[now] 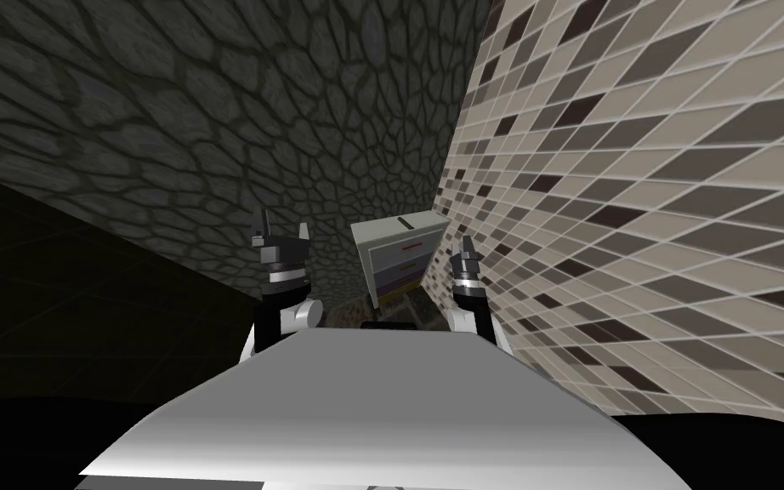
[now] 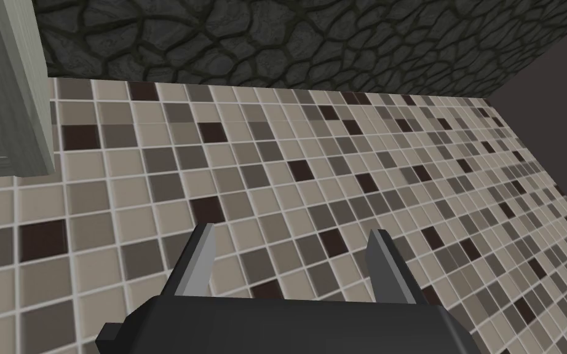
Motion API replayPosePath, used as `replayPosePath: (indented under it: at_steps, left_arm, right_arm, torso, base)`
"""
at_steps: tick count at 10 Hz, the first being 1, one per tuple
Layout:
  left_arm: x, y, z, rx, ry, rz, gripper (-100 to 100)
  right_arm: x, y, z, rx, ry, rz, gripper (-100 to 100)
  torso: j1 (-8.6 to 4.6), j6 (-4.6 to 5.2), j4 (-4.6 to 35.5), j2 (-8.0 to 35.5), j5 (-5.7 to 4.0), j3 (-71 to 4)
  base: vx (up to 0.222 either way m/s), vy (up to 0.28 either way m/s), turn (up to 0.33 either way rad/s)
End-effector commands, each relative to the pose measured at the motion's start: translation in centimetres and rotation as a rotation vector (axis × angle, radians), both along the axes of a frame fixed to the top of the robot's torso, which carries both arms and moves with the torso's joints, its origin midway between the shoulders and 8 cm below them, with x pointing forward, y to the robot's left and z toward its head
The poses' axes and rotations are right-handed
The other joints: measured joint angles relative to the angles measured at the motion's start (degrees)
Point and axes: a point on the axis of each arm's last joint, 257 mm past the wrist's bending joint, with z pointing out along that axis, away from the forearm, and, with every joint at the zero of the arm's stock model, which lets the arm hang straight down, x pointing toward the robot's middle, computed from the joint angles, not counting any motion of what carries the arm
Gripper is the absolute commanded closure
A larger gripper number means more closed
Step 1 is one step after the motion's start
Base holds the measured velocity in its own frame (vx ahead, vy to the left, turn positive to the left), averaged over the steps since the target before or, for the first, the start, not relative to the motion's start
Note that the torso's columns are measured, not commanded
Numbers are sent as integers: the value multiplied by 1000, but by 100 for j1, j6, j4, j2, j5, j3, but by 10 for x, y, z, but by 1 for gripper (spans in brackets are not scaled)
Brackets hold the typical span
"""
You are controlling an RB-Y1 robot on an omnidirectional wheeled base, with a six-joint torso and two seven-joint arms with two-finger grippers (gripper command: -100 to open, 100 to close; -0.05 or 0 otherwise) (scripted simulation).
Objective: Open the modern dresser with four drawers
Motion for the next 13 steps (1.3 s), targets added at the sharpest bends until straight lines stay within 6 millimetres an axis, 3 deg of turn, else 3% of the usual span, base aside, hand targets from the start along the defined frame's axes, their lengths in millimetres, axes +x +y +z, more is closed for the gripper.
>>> replayPosePath:
  at_steps: [1, 9, 10, 13]
  left_arm:
    - [0, 0, 0, 0, 0, 0, 0]
    - [0, 0, 0, 0, 0, 0, 0]
    - [0, 0, 0, 0, 0, 0, 0]
    - [0, 0, 0, 0, 0, 0, 0]
  right_arm:
    - [0, 0, 0, 0, 0, 0, 0]
    - [0, 0, 0, 0, 0, 0, 0]
    - [1, 3, -2, -85, 13, -11, -100]
    - [2, 7, -7, -254, 33, -53, -100]
  torso:
    - [0, 0, 235, 232, 0, -467]
    - [0, 0, 3537, 3539, 0, -7073]
    - [0, 0, 3960, 3962, 0, -7919]
    - [2, 0, 4221, 4220, 1, -8453]
  base:
    - [0, 0, 0]
    - [0, 0, 0]
    - [13, 5, 15]
    - [16, 12, 17]
